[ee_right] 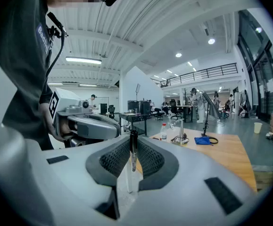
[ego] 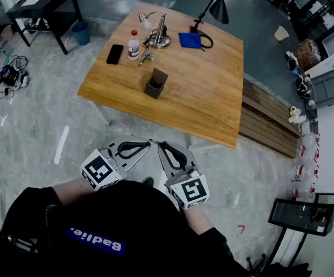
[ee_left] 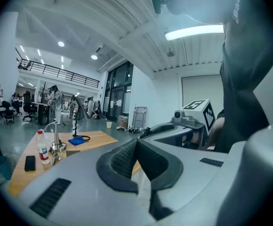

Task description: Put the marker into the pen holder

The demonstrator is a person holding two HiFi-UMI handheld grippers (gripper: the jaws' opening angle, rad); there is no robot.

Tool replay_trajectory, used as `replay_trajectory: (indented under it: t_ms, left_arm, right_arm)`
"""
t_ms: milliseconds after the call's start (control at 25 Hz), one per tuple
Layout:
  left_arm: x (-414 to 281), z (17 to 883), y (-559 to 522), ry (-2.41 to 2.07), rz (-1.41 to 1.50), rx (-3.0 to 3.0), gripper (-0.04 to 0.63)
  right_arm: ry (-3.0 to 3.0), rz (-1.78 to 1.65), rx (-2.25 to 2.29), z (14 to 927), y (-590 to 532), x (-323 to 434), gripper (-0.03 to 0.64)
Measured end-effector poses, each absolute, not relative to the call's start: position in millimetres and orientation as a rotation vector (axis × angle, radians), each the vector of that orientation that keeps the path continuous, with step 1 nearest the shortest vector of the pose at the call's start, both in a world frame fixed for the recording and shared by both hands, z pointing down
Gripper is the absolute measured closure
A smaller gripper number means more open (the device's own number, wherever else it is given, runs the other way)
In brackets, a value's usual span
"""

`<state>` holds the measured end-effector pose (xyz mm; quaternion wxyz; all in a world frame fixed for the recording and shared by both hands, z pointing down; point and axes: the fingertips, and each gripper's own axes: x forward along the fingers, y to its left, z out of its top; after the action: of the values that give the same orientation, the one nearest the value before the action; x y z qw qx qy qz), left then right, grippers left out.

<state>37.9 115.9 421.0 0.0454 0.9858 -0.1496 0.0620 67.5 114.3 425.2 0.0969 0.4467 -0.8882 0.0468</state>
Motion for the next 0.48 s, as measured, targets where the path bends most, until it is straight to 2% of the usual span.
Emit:
replay_trajectory:
  t_ms: [480]
  left_arm:
    - [40.2,419.9,108.6,-0.480,0.198,3.017,0.586]
  right_arm:
    - [-2.644,0.175,1.303,429.6,105.8,67.9,0.568]
